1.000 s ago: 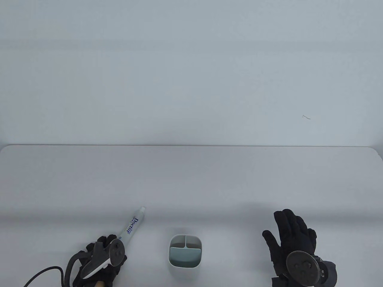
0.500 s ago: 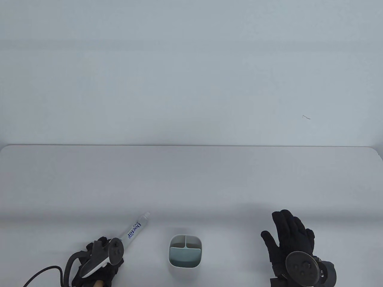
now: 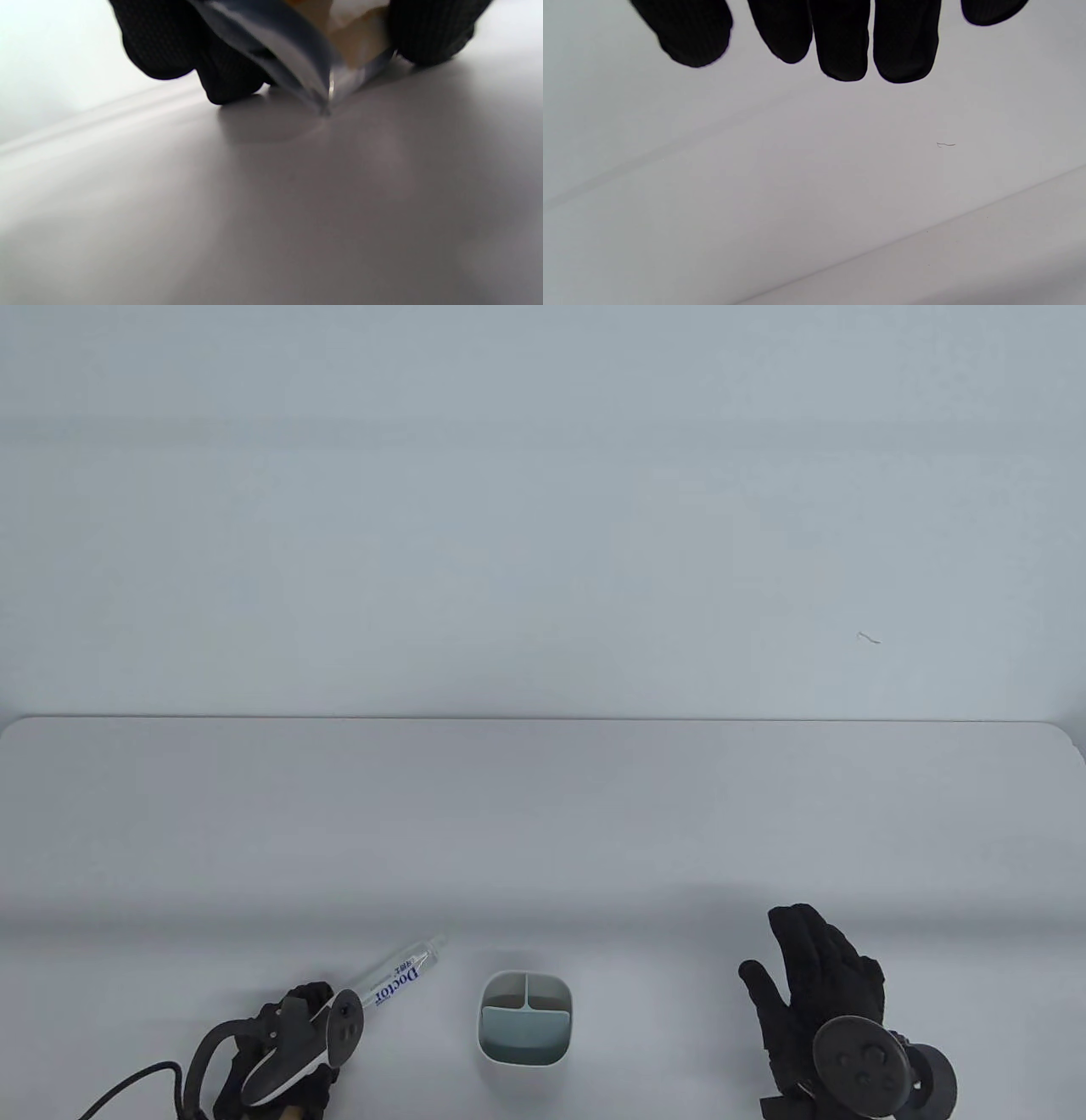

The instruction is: Insert toothpaste into the toothbrush holder

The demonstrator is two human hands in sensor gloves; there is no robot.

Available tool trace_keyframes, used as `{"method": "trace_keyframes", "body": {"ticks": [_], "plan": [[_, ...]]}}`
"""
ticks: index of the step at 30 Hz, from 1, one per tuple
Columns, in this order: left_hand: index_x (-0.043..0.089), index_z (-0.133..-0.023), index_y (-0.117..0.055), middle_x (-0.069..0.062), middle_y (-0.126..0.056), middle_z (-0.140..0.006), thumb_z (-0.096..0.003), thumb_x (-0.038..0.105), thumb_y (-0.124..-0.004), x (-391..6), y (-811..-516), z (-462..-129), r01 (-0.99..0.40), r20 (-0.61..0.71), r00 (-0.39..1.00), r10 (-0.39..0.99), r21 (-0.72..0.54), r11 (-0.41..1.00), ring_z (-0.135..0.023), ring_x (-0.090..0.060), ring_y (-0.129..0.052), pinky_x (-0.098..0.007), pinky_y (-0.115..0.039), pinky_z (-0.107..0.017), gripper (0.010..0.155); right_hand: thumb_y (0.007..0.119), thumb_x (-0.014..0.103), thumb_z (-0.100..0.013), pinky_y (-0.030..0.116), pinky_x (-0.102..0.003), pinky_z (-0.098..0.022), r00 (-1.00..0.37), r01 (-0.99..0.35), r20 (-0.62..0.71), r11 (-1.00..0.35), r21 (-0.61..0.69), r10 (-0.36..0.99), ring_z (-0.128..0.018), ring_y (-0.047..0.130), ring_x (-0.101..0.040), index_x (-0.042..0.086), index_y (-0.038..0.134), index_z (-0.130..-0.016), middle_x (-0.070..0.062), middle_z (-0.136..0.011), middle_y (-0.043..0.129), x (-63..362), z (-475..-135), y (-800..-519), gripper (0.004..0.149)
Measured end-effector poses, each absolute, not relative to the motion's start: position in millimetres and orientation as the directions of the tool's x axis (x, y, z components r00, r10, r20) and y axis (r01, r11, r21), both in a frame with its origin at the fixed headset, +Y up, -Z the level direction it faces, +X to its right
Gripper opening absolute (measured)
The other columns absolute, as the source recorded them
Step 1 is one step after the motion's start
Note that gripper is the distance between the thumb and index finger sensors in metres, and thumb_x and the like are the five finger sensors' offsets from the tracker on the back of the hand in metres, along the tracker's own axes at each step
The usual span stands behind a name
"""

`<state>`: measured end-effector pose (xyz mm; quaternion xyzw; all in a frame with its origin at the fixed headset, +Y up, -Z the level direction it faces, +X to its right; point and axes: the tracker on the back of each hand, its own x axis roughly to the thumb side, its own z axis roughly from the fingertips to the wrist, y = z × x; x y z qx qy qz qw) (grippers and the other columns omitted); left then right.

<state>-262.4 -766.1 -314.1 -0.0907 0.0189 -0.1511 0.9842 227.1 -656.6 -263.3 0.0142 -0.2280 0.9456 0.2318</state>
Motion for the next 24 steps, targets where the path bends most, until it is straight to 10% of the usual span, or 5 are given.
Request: {"method": "trace_keyframes", "body": {"ticks": [12, 15, 24], "plan": [[0.024, -0.104, -0.042, -0.005, -0.075, -0.1, -0.0555, 0.044, -0.069, -249, -771, -311, 0.418, 0.128, 0.906, -0.404, -0.123, 0.9, -0.075, -0.016, -0.091, -0.046, -0.08, -0.061, 0.059, 0.068, 0.051, -0.058, 0.045, -0.071, -0.067, -0.889, -0.451, 0.136, -0.788, -0.419, 0.437, -0.1, 0.072, -0.048, 0.021, 0.054, -0.111, -0.013, -0.116, 0.065, 227, -263, -656, 0.062], [0.023, -0.106, -0.04, -0.007, -0.076, -0.099, -0.0547, 0.052, -0.062, -249, -772, -311, 0.397, 0.131, 0.915, -0.381, -0.139, 0.907, -0.067, -0.032, -0.09, -0.048, -0.079, -0.06, 0.062, 0.068, 0.05, -0.058, 0.045, -0.071, -0.067, -0.889, -0.452, 0.14, -0.788, -0.417, 0.436, -0.099, 0.072, -0.048, 0.02, 0.054, -0.111, -0.013, -0.116, 0.065, 226, -263, -657, 0.062], [0.027, -0.101, -0.05, 0.001, -0.086, -0.084, -0.0457, 0.068, -0.062, -258, -767, -313, 0.381, 0.039, 0.924, -0.379, -0.107, 0.918, -0.057, -0.019, -0.093, -0.042, -0.084, -0.056, 0.07, 0.068, 0.05, -0.058, 0.045, -0.071, -0.067, -0.885, -0.46, 0.14, -0.789, -0.407, 0.443, -0.099, 0.072, -0.047, 0.02, 0.055, -0.111, -0.013, -0.115, 0.065, 226, -264, -657, 0.062]]}}
